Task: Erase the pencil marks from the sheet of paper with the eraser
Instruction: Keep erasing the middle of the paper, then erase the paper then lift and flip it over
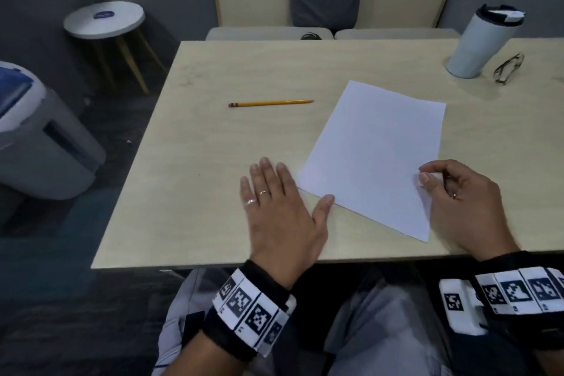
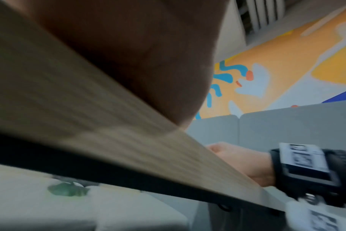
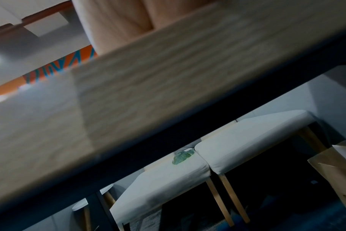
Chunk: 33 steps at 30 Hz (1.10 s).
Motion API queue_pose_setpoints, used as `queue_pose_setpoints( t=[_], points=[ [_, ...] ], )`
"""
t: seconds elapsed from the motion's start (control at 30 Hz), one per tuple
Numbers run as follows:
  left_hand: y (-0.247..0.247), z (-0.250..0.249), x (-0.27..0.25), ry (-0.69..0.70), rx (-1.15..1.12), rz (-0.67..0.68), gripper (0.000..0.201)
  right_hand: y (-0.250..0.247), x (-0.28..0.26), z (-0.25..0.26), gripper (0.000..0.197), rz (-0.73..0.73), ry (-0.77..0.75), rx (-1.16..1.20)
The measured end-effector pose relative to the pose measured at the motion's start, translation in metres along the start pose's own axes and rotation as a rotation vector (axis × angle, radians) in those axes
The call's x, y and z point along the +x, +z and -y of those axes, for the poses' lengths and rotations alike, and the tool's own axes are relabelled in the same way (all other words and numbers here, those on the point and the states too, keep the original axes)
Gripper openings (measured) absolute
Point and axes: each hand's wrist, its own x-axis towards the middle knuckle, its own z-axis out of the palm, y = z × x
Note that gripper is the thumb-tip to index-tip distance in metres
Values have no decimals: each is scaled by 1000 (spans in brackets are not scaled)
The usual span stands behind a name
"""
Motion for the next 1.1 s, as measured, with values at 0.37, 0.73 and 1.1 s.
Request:
queue_pose_setpoints(
  t=[0.37,0.73,1.1],
  points=[
    [13,-87,-7,532,44,131,72,1,-5,8,5,-3,-10,-21],
    [-21,-30,5,150,-10,169,99,5,-6,8,5,-8,0,26],
    [-10,27,-4,157,69,148,104,11,-8,-2,8,-61,-13,-4]
  ],
)
